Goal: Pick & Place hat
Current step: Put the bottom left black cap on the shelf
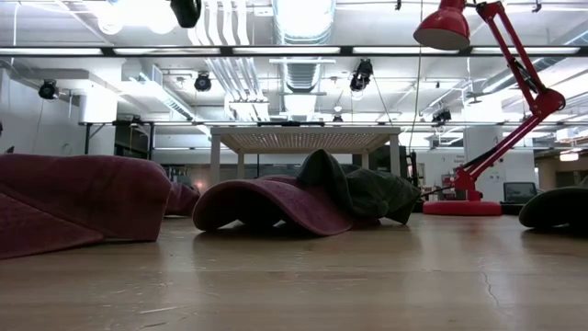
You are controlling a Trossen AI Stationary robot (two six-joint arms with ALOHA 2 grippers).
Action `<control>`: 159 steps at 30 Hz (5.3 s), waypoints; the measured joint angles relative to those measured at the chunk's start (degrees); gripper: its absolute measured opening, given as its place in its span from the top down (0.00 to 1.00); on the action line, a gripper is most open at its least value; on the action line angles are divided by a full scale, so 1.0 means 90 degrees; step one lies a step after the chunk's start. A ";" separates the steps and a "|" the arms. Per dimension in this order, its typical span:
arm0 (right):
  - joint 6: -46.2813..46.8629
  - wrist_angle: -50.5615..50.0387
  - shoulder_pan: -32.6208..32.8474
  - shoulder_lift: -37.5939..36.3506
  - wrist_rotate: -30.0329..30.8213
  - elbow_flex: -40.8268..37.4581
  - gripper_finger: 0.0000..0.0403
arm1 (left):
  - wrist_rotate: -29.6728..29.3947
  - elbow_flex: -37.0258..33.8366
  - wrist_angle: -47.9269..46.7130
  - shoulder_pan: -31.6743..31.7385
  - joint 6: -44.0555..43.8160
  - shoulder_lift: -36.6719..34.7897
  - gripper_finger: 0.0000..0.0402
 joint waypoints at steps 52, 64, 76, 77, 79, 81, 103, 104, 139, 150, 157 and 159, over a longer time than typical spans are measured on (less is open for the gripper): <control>0.2721 -0.3169 -0.0513 -0.0001 -0.1409 -0.0954 0.97 | -0.4744 0.7115 -0.0449 0.0041 0.6029 0.3978 0.59; 0.2343 -0.2562 -0.0488 0.0296 -0.1258 -0.0959 0.97 | -0.3936 0.7072 0.0285 0.0072 0.5039 0.4070 0.59; 0.2488 -0.3029 -0.0047 0.0342 -0.1093 -0.0993 0.97 | -0.4449 0.7116 0.1768 0.0155 0.7839 0.3989 0.59; 0.2452 -0.3028 -0.0012 0.0328 -0.0978 -0.0990 0.97 | -0.4554 0.7118 0.1885 0.0155 0.8111 0.3958 0.59; 0.2343 -0.3005 0.0059 0.0307 -0.0765 -0.0981 0.97 | -0.4849 0.7118 0.2150 0.0160 0.8670 0.3871 0.59; 0.2265 -0.2992 0.0119 0.0308 -0.0625 -0.0979 0.97 | -0.5031 0.7118 0.2364 0.0165 0.9142 0.3779 0.59; 0.1007 -0.2371 0.0181 0.0196 0.1472 -0.0957 0.97 | -0.6915 0.7049 0.2309 -0.0010 1.0132 0.3265 0.59; 0.0998 -0.2278 0.0198 0.0196 0.1470 -0.0957 0.97 | -0.7127 0.7019 0.2254 0.0009 1.0125 0.3283 0.59; 0.0168 -0.1428 0.0493 0.0646 0.1557 -0.0979 0.97 | -0.5256 0.6817 0.2002 -0.0178 0.6194 0.3743 0.59; 0.0058 -0.1043 0.0552 0.0503 0.1695 -0.1008 0.97 | -0.5276 0.6776 0.2057 -0.0328 0.6516 0.3449 0.59; 0.0024 -0.0937 0.0588 0.0488 0.1304 -0.1005 0.97 | -0.5349 0.6759 0.2009 -0.0270 0.6936 0.3599 0.59; 0.0012 -0.0932 0.0586 0.0493 0.1237 -0.1005 0.97 | -0.5357 0.6759 0.2009 -0.0270 0.6983 0.3665 0.59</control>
